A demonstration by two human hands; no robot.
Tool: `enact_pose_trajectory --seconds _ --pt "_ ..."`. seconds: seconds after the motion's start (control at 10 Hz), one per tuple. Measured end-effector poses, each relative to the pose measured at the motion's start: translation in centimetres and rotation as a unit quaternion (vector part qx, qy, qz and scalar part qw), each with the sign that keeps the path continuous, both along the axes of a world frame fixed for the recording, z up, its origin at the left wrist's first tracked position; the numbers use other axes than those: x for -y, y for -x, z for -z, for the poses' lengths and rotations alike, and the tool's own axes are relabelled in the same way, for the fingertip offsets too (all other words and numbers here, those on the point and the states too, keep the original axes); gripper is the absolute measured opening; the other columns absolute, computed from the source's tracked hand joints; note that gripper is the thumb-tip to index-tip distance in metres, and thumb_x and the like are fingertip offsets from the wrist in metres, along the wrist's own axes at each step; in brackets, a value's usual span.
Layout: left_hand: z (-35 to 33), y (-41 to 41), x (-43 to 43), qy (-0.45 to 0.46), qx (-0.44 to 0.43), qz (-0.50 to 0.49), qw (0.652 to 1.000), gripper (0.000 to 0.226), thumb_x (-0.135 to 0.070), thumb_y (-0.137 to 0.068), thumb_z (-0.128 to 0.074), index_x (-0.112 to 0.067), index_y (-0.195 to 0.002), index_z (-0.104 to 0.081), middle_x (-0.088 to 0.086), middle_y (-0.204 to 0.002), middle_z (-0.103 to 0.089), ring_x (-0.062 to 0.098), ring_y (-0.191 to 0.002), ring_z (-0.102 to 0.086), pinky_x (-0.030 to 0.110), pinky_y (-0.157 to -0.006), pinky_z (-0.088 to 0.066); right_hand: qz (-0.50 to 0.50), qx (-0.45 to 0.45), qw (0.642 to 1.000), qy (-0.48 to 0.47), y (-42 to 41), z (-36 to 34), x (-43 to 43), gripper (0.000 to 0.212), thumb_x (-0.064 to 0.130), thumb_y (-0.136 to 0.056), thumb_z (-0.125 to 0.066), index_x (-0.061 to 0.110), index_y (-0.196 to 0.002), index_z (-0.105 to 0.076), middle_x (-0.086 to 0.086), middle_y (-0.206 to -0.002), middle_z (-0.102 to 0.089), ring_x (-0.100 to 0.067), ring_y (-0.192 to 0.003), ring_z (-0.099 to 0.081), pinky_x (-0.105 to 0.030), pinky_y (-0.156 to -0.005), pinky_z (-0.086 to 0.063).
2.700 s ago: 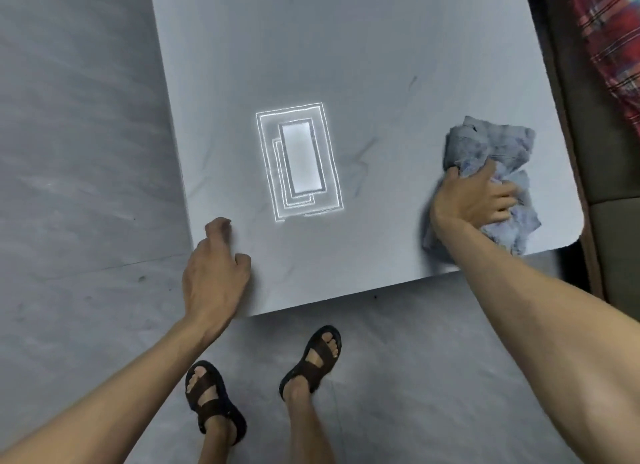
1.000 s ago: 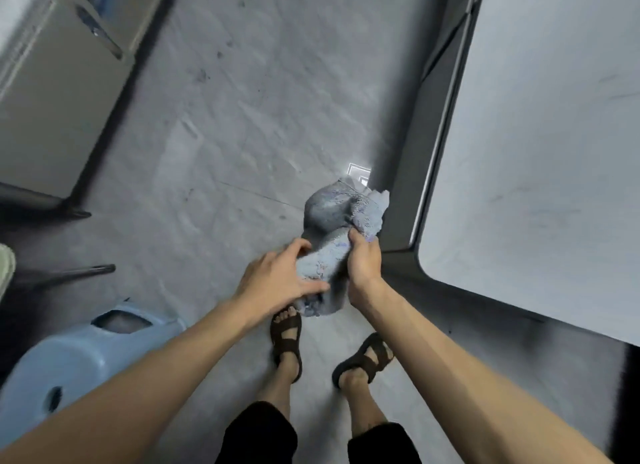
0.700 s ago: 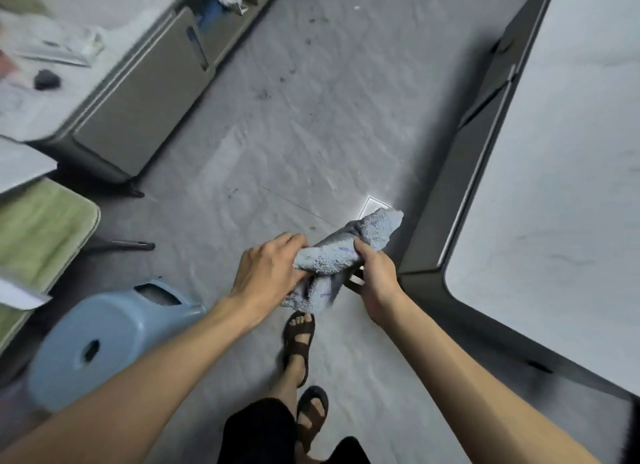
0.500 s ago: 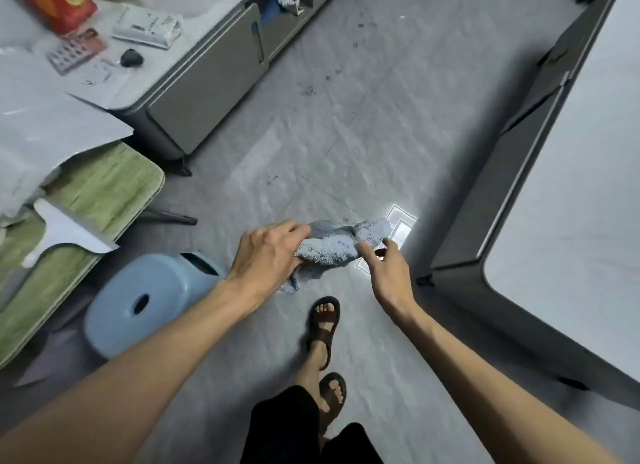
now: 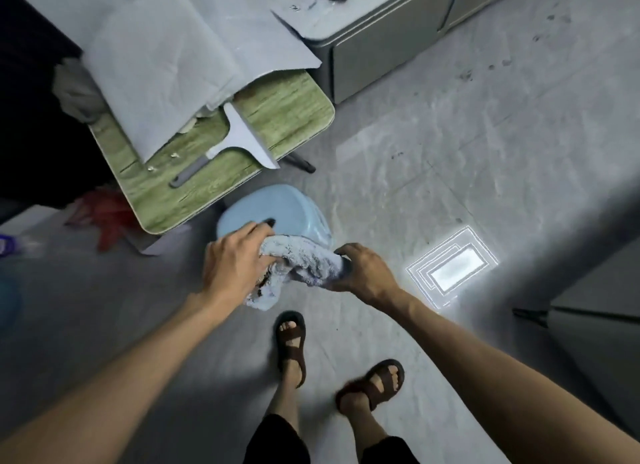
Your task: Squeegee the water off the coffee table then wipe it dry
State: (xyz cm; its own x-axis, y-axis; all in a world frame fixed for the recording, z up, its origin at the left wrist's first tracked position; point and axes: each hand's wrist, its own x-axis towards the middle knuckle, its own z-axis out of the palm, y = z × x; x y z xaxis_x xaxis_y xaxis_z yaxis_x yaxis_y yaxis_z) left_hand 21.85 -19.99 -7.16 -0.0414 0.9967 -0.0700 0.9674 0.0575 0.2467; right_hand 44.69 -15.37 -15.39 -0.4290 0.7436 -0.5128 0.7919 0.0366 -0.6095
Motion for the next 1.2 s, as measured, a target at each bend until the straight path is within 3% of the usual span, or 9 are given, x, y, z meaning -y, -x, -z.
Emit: enact_pose_trajectory --seconds 0.1,0.3,0.4,0.6,0.7,0.8,0.9,1.1,1.2 --pt "1.9 4.3 0.5 -0.014 -0.002 -0.043 0.999 0.042 -0.037 -0.06 -0.086 -0.02 -0.092 -0.064 -0.006 -0.089 -0.071 0.027 -0.072 -0.069 0.031 -0.054 -0.048 0.037 -0.014 0.999 -0.019 4.4 1.0 -1.3 0.039 0.035 -0.068 -0.079 0.02 -0.1 -0.063 -0.003 -0.097 -0.067 -0.028 -0.09 -0.062 -0.035 -0.071 -0.047" --pt "8.8 13.6 1.5 0.044 0.166 -0.162 0.972 0.034 -0.011 -0.066 -0.084 -0.015 -0.097 -0.069 0.002 -0.091 -0.073 0.024 -0.081 -0.067 0.021 -0.065 -0.04 -0.026 0.004 0.988 -0.15 12.5 4.9 -3.9 0.033 0.023 -0.075 -0.072 0.017 -0.104 -0.06 -0.007 -0.095 -0.067 -0.033 -0.087 -0.06 -0.035 -0.066 -0.039" --pt "12.6 15.4 2.3 0.099 0.216 -0.198 0.951 0.034 -0.011 -0.066 -0.084 -0.014 -0.096 -0.07 0.002 -0.088 -0.074 0.021 -0.079 -0.068 0.022 -0.069 -0.044 -0.069 0.011 0.986 -0.148 13.6 6.7 -3.7 0.035 0.024 -0.07 -0.069 0.016 -0.103 -0.061 -0.008 -0.09 -0.066 -0.033 -0.086 -0.06 -0.037 -0.069 -0.043" --pt "16.8 16.6 0.9 0.123 0.283 -0.231 0.923 0.033 -0.026 -0.071 -0.083 -0.02 -0.098 -0.067 -0.005 -0.084 -0.072 0.008 -0.072 -0.062 0.022 -0.068 -0.048 0.037 0.041 0.997 -0.063 15.5 8.2 -7.7 0.046 0.043 -0.061 -0.071 0.032 -0.103 -0.059 -0.001 -0.089 -0.068 -0.025 -0.08 -0.06 -0.033 -0.067 -0.048" --pt "19.7 17.5 -1.0 0.133 0.3 -0.265 0.907 0.034 -0.027 -0.075 -0.081 -0.017 -0.105 -0.067 -0.001 -0.091 -0.072 0.014 -0.079 -0.065 0.027 -0.075 -0.051 0.08 0.021 0.996 -0.032 17.5 11.0 -10.3 0.052 0.038 -0.062 -0.069 0.03 -0.112 -0.058 -0.003 -0.09 -0.066 -0.027 -0.084 -0.062 -0.03 -0.068 -0.046" --pt "24.3 19.7 -4.1 0.143 0.313 -0.403 0.848 0.036 -0.015 -0.084 -0.071 -0.011 -0.118 -0.061 0.01 -0.112 -0.069 0.026 -0.102 -0.065 0.03 -0.089 -0.049 0.116 0.024 0.993 0.0 19.6 16.4 -12.6 0.066 0.032 -0.078 -0.071 0.013 -0.135 -0.047 -0.015 -0.124 -0.06 -0.031 -0.113 -0.057 -0.038 -0.091 -0.048" --pt "26.1 20.6 -4.9 0.168 0.306 -0.47 0.811 0.037 -0.009 -0.085 -0.067 -0.01 -0.12 -0.059 0.01 -0.11 -0.068 0.026 -0.103 -0.064 0.025 -0.08 -0.044 0.149 0.08 0.985 0.044 19.5 18.8 -12.3 0.071 0.033 -0.083 -0.068 0.009 -0.143 -0.038 -0.021 -0.138 -0.048 -0.034 -0.123 -0.05 -0.039 -0.099 -0.043" --pt "24.1 19.8 -6.1 0.271 0.302 -0.318 0.857 0.03 -0.01 -0.084 -0.067 -0.01 -0.114 -0.062 0.01 -0.111 -0.069 0.026 -0.103 -0.064 0.036 -0.093 -0.05 0.092 0.101 0.986 0.093 17.0 16.5 -10.5 0.048 0.022 -0.084 -0.068 0.011 -0.129 -0.055 -0.018 -0.119 -0.065 -0.031 -0.108 -0.06 -0.029 -0.086 -0.045" --pt "19.5 17.3 -7.9 0.324 0.271 -0.2 0.884 0.021 -0.019 -0.086 -0.068 -0.018 -0.107 -0.063 -0.003 -0.103 -0.067 0.017 -0.091 -0.062 0.026 -0.08 -0.046 0.063 0.094 0.988 0.108 15.0 11.9 -10.3 0.031 0.02 -0.085 -0.063 0.015 -0.116 -0.064 -0.015 -0.101 -0.072 -0.028 -0.094 -0.065 -0.031 -0.08 -0.051"
